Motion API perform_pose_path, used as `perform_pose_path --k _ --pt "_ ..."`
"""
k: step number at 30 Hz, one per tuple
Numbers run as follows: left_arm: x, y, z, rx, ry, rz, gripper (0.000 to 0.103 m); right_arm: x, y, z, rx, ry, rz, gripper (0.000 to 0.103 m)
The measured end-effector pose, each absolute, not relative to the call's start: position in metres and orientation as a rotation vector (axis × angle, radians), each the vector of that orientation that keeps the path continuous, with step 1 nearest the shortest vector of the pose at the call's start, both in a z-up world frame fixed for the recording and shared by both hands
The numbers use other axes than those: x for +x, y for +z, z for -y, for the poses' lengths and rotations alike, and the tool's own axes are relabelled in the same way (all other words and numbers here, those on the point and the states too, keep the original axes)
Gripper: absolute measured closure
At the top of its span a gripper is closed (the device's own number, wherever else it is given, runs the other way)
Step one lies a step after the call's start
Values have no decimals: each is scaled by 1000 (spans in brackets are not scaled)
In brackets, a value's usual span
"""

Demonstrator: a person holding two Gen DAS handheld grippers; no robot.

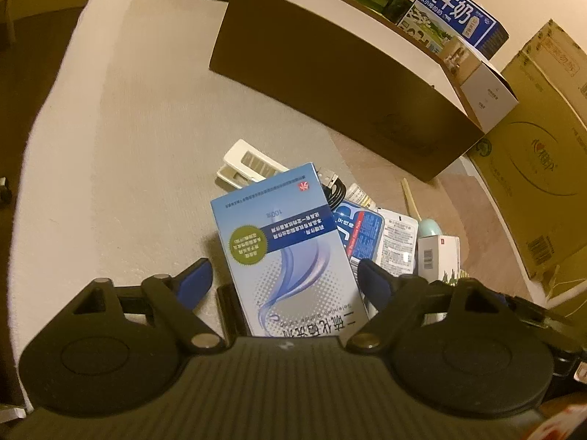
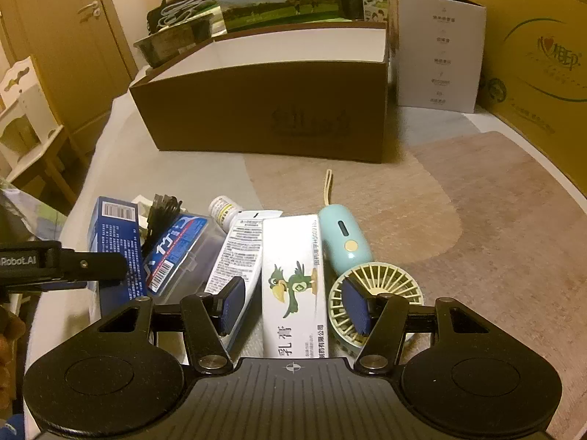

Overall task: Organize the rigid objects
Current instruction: 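Grasp the blue-white medicine box with the left tool while the right tool grasps the white parrot box, then carry both boxes into the brown cardboard box and open both tools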

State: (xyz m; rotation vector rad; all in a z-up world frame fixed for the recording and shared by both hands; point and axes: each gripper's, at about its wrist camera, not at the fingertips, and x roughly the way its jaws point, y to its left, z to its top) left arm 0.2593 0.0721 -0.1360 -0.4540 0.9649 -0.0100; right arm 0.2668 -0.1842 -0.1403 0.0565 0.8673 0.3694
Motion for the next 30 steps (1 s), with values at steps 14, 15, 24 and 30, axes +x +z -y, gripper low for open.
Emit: perform_pose_path --k 14,15,24,30 --pt "265 -126 -54 -300 -5 -951 35 275 -143 171 -23 375 -876 64" --pt "266 -124 -52 -281 -7 -946 35 275 -142 171 -24 370 -881 65" --pt "274 -88 -47 -131 -10 -889 35 292 -112 182 39 381 -893 65" --pt "302 -62 -51 -66 -32 -834 35 316 -88 182 64 399 -859 65"
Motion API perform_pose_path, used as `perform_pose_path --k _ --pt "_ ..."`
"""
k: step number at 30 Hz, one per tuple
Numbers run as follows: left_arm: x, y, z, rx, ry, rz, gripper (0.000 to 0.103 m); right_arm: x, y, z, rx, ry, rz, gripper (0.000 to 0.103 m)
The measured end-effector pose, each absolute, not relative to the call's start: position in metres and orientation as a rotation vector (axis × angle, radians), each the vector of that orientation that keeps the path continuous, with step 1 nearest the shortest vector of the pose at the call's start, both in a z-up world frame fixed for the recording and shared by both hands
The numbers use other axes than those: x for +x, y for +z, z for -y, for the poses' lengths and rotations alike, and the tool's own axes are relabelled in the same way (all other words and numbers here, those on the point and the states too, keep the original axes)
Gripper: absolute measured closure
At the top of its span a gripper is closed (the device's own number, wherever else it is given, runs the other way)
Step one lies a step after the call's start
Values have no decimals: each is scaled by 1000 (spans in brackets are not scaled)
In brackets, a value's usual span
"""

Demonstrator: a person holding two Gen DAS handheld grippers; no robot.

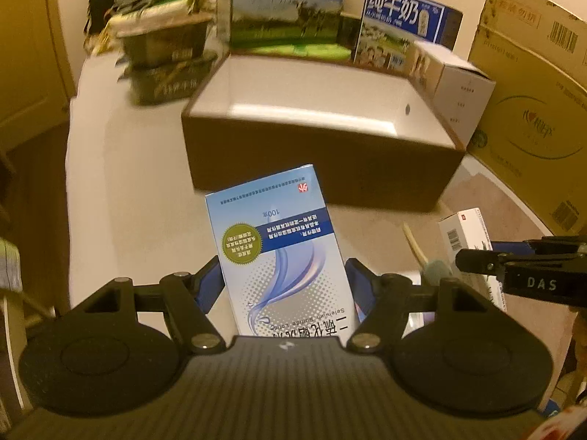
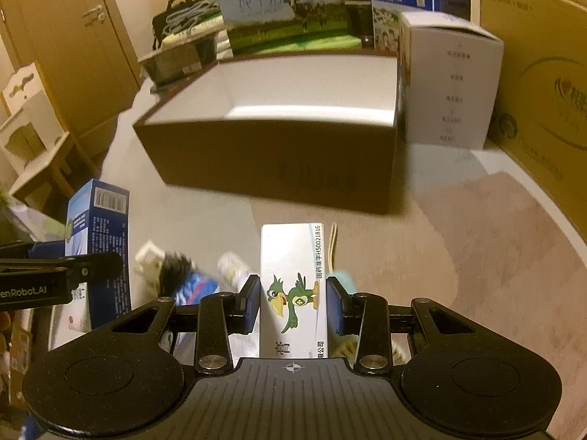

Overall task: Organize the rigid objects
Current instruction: 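Carry both boxes into the brown cardboard box and open both tools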

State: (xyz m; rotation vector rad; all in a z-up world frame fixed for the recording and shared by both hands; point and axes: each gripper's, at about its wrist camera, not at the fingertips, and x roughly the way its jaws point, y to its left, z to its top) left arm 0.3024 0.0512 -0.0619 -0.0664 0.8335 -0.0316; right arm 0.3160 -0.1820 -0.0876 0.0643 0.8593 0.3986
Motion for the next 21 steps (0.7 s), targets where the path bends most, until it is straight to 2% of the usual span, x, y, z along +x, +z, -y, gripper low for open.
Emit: perform_pose_path --k 13,21 --pt "406 -10 -47 48 -99 -727 35 397 -30 183 132 402 -756 65" --pt "472 0 -41 65 -126 -709 34 465 2 167 163 388 -693 65"
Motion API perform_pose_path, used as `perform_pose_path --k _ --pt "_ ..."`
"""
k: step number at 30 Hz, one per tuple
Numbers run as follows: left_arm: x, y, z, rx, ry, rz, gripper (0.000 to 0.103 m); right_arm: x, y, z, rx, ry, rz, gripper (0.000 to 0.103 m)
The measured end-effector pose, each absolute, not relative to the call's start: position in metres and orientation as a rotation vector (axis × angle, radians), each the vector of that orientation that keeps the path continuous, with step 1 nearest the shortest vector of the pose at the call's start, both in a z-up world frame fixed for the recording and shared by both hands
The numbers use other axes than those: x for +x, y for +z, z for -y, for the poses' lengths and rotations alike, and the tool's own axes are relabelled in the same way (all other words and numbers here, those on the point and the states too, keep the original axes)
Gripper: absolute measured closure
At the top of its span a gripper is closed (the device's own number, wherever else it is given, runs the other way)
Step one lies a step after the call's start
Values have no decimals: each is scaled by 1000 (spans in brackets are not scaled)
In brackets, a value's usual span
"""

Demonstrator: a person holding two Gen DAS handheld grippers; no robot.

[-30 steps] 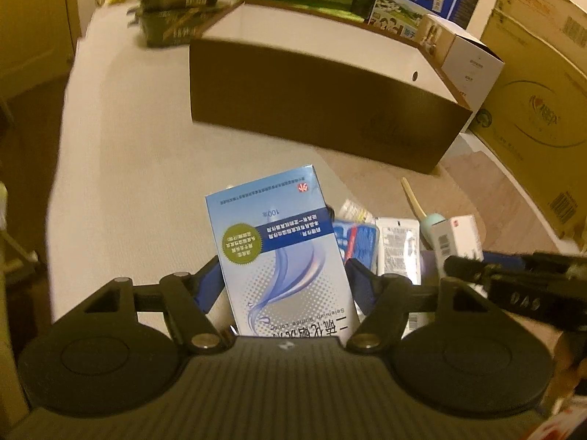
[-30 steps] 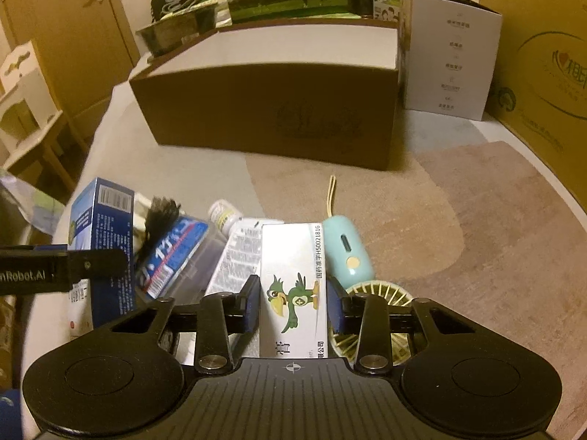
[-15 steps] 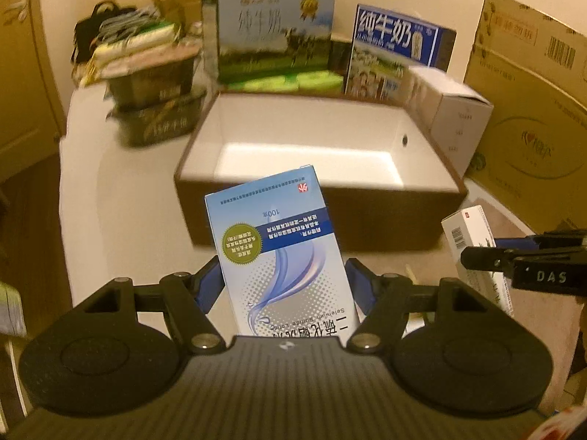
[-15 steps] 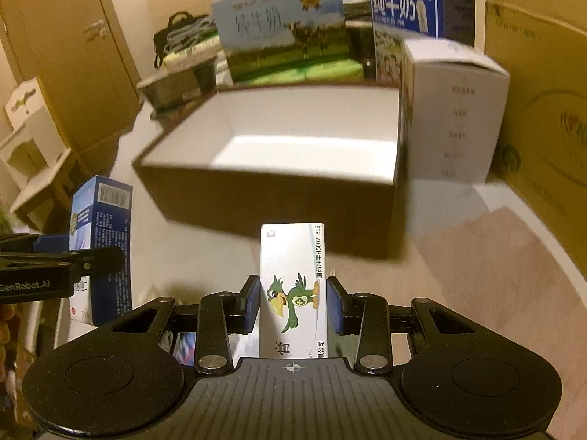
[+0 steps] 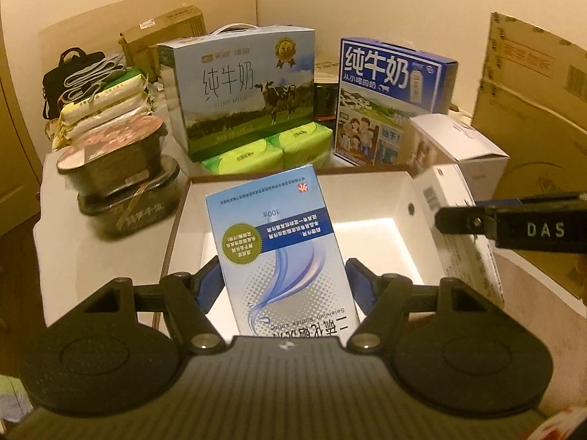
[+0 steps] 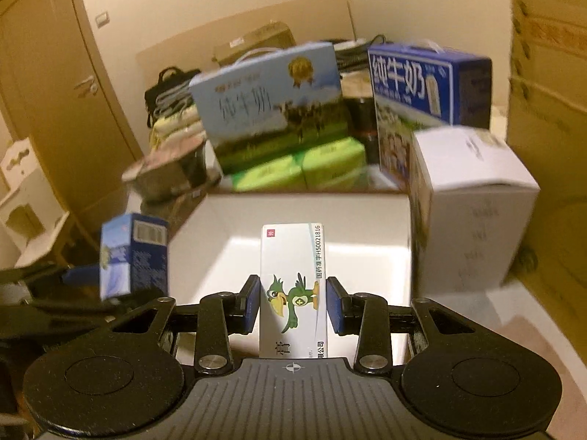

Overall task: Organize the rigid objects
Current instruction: 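Carry both boxes into the brown cardboard box and open both tools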

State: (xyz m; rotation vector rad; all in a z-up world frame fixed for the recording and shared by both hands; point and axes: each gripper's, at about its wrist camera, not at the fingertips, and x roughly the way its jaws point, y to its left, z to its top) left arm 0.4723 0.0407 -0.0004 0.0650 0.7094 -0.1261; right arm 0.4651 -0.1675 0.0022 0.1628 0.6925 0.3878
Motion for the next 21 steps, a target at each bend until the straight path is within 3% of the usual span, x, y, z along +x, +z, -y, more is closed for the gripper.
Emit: perform_pose_path --k 7,21 --pt "520 -13 -45 53 -124 -724 34 518 -4 157 186 355 -706 65" --pt "569 -87 -41 94 -122 -893 34 567 -81 146 169 293 -881 65"
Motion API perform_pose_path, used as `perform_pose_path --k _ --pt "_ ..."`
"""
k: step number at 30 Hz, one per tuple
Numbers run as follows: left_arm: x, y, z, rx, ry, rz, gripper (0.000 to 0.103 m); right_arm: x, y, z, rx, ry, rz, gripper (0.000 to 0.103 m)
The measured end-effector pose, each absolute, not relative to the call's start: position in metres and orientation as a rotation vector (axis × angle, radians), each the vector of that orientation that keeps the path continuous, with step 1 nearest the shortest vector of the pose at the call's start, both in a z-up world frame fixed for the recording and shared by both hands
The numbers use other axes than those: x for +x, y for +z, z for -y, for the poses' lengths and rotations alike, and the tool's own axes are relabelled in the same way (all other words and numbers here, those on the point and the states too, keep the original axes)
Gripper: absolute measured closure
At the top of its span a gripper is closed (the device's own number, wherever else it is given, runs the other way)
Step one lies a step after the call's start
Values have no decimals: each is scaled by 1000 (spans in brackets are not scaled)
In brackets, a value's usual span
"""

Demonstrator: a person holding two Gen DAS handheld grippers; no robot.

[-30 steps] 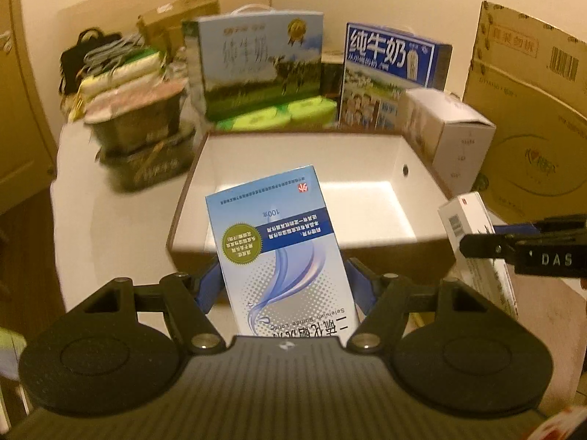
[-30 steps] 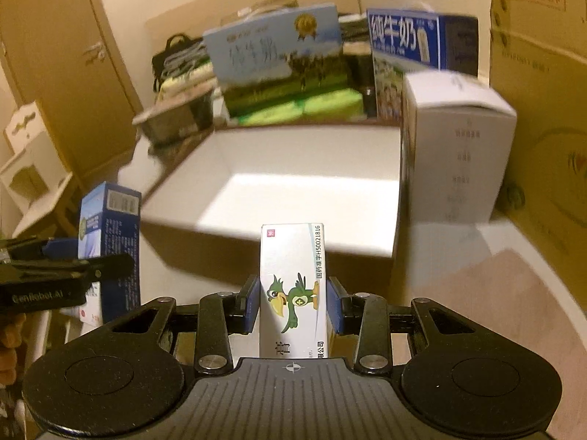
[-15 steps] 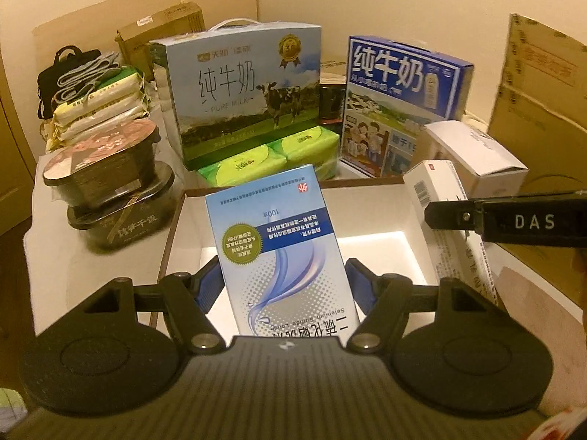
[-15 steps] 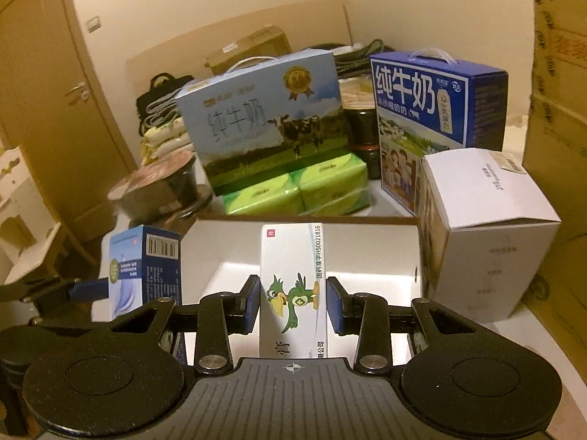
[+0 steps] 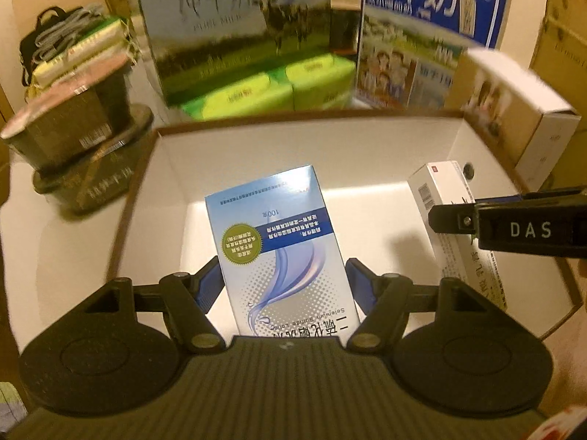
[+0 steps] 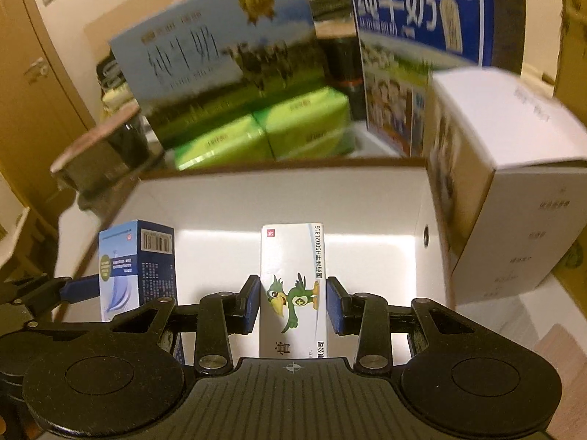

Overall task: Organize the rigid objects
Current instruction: 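Carry both boxes into the brown cardboard box and open both tools, then lift both open tools up out of the brown box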

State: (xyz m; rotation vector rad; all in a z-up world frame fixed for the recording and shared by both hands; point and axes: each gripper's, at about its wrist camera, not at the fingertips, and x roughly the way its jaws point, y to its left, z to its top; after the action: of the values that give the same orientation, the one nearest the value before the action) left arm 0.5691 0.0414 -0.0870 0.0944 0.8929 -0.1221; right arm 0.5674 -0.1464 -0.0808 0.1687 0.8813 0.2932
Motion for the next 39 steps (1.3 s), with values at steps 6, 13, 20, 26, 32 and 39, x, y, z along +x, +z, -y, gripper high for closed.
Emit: perform_pose_path --k 6,13,20,26,32,39 --pt "581 -103 -42 88 -118 -950 33 576 -93 145 166 292 -919 65" --pt "580 -104 -40 105 -123 -954 29 575 -93 144 147 294 -918 46" --pt "573 -100 -38 109 -122 -947 29 568 -92 149 156 306 -929 44" --pt "561 -87 -39 108 -107 -928 29 558 -86 151 148 320 -925 44" --pt "542 -66 -44 85 -89 -894 29 542 -71 154 147 345 -900 44" --pt "512 -37 -44 83 -82 -848 29 514 -45 160 157 365 -864 44"
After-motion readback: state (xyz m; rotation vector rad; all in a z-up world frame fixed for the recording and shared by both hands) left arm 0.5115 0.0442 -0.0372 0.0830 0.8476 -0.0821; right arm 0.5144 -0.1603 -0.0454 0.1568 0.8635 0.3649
